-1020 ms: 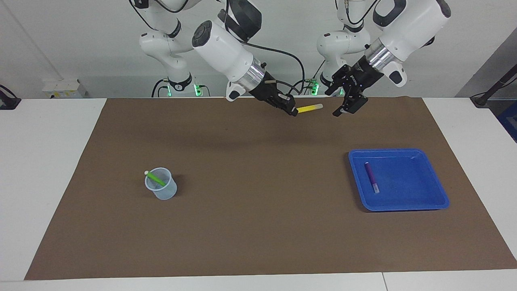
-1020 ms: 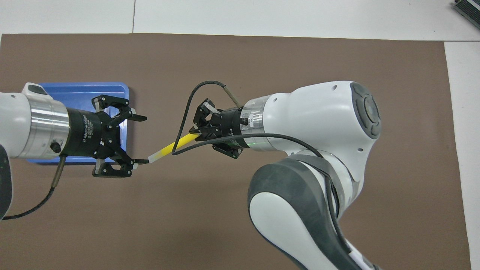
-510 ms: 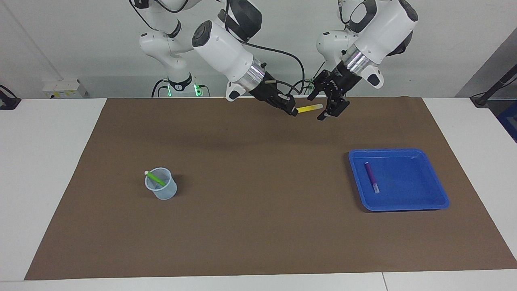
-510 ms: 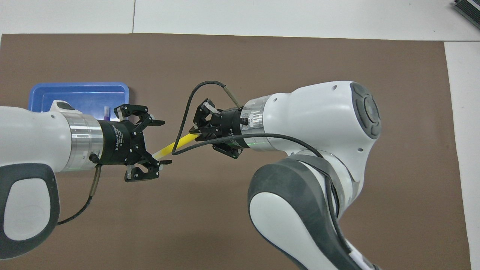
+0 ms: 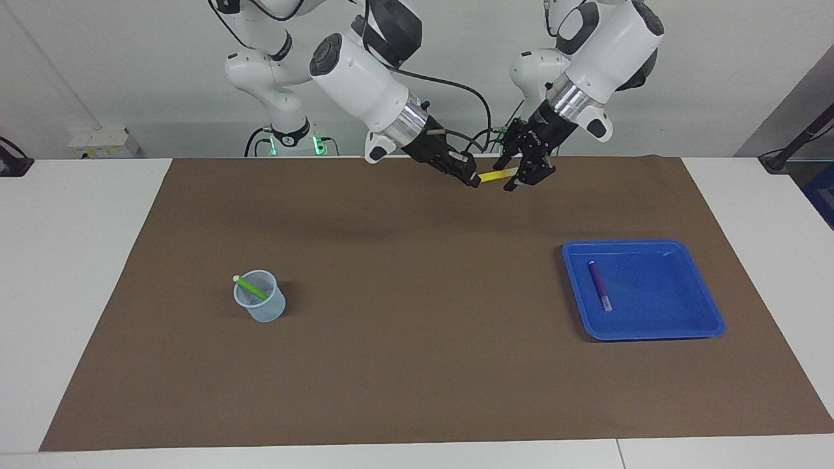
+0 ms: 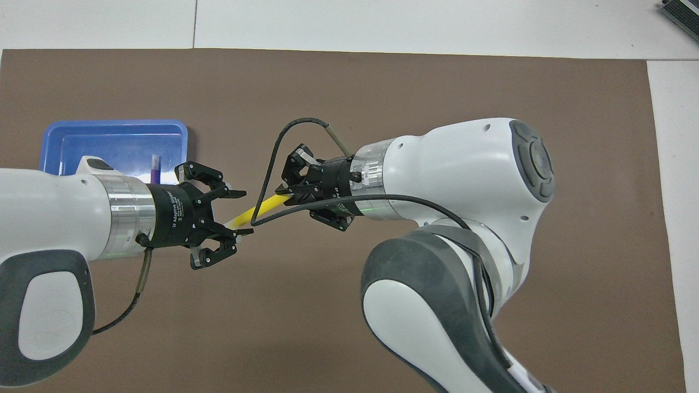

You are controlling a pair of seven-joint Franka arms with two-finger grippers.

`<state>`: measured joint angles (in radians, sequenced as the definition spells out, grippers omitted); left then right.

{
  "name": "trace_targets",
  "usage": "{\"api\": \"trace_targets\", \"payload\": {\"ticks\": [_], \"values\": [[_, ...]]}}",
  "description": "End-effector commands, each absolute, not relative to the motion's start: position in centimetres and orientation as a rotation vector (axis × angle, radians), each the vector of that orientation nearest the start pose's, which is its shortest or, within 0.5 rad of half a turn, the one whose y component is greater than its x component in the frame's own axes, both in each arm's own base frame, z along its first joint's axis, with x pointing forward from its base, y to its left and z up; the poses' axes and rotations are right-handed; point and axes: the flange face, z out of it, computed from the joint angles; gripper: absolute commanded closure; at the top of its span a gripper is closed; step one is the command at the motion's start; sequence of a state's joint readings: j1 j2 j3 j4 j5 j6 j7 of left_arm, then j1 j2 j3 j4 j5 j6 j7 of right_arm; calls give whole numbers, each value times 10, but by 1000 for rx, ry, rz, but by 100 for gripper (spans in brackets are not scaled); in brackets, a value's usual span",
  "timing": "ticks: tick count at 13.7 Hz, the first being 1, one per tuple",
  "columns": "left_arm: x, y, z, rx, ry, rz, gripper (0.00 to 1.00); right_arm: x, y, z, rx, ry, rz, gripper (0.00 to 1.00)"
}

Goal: Right arm passes pens to left for tray arrangement
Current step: 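Close the left gripper on the yellow pen beside the right gripper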

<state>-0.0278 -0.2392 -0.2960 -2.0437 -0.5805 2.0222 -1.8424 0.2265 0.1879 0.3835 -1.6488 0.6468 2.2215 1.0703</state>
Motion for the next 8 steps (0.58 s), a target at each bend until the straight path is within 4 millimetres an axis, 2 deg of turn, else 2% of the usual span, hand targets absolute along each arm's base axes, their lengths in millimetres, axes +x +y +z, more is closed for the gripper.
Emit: {"api": "trace_targets", "payload": {"ticks": [1, 5, 8], "values": [[459, -210, 566, 1743, 2032, -443, 56, 535, 373, 555, -2207, 925, 294, 100], [461, -210, 568, 1734, 2023, -426, 100, 535, 373, 555, -2207, 925, 294, 100], [461, -208, 568, 1744, 2015, -423, 100, 535, 373, 554, -2211, 916, 294, 100]]}}
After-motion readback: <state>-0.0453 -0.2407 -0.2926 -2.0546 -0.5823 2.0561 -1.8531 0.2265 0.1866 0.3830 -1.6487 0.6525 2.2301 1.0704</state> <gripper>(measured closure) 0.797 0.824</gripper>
